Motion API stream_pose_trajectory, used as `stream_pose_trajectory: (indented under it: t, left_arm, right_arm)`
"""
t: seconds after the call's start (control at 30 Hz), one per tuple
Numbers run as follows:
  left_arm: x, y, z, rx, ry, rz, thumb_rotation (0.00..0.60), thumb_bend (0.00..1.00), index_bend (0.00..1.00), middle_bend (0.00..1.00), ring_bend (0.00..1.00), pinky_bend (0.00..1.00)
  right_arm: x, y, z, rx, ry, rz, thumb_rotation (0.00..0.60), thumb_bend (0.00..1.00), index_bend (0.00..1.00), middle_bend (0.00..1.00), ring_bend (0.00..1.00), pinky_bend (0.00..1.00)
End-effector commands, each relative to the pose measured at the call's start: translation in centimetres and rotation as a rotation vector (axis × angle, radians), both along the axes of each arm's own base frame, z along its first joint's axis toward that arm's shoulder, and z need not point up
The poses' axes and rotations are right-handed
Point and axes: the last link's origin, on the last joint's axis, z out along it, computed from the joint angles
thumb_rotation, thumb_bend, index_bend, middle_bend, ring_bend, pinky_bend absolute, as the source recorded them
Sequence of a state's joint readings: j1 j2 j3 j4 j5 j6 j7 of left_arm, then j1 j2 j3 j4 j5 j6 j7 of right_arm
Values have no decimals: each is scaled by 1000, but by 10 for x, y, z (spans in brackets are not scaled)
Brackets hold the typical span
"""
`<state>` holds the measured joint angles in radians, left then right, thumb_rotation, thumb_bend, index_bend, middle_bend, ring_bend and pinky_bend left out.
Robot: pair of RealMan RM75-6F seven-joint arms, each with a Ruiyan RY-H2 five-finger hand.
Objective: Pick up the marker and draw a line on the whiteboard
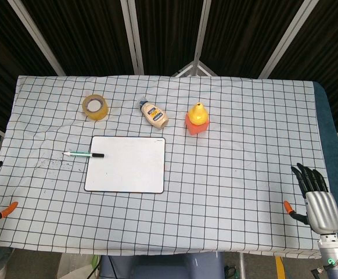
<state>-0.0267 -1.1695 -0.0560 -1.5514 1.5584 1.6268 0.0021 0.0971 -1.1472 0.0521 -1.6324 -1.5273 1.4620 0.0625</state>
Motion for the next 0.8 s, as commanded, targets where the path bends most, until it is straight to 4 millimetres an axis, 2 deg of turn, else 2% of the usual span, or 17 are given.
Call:
stream_pose_trajectory:
  t: [0.03, 0.63, 0.7, 0.8]
  left_arm:
    - [0, 0, 0, 0, 1, 1, 600, 154, 0, 0, 0, 0]
    - [-2, 6, -4, -25, 12, 27, 600, 154, 0, 0, 0, 0]
    - [-2, 10, -5, -35, 14, 40, 600, 154, 17, 0, 0, 0]
    - [0, 20, -6, -46, 19, 55, 600, 159, 100, 0, 0, 0]
  right_arm:
    - [0, 0, 0, 0, -1, 0, 600, 324, 0, 0, 0, 0]
    - [0, 0, 1, -11, -6, 1, 600, 324, 0, 0, 0, 0]
    - [0, 0, 1, -8, -7, 1, 600, 324, 0, 0, 0, 0]
    - [0, 0, 0, -4, -11, 0, 600, 324, 0, 0, 0, 0]
